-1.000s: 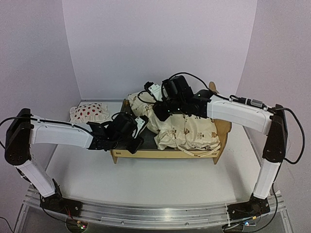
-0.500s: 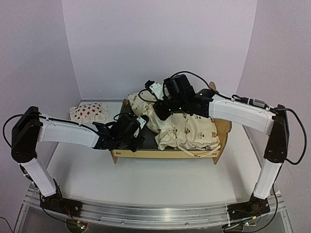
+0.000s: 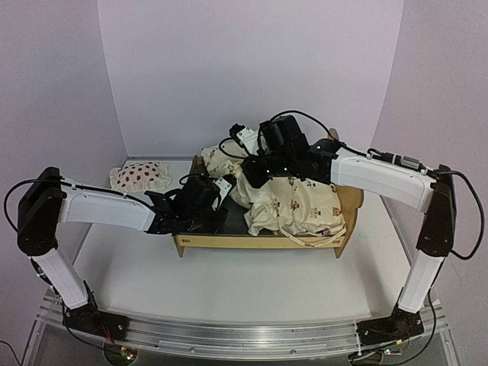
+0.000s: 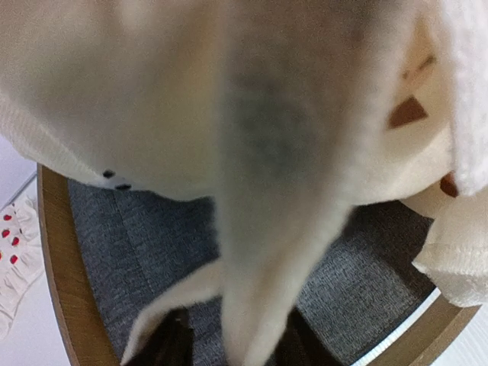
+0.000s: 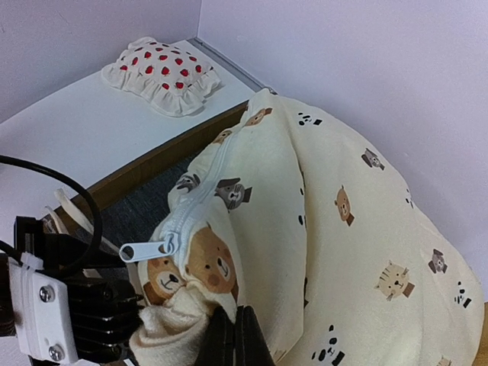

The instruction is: Set up the pet bed

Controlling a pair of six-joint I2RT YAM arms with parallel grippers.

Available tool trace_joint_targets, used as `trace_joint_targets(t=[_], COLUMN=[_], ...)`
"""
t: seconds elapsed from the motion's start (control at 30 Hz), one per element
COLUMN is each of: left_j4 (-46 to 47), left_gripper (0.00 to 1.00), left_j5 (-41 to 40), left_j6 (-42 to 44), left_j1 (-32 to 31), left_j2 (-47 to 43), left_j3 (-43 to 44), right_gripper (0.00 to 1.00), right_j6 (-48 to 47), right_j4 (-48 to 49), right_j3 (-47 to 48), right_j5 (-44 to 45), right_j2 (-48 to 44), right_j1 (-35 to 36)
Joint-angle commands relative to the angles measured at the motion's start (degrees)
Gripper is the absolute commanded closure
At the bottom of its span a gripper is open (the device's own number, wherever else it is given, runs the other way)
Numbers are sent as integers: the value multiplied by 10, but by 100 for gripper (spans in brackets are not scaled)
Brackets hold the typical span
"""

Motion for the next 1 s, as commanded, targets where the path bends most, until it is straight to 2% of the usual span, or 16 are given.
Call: trace_joint_targets(t=[0.0,0.1,0.17,0.23,0.47,0.6,0.77,0.97], left_j4=[76,76,64,36,-97,-135,-135,-78], left_gripper=[72,79,93,100,100,100,100,100], left_j5=[-31,-34,-29,-14,158,220,339,449], left_j6=[23,30,30,20,-46,-78,-117,-170], left_j1=[8,8,8,8,-16,-36,-40,-56], left_j2=[22,29,31,25,-58,-110,-150,-120], left_j3=[3,12,20,29,50,49,30,7], right_gripper=[100,100,100,100,100,100,100,100], right_j6=[16,19,21,23,41,59,85,102], right_j4=[5,5,5,4,1,-12,-28,-42], right_j3=[3,4,5,6,-3,-13,-34,-68], right_j5=[-9,-11,-11,-11,-42,-86,-126,-155], right_j2=[-32,-32,-31,-31,-42,-51,-60,-76], right_j1=[-3,-4,-3,-4,-3,-4,-3,-3])
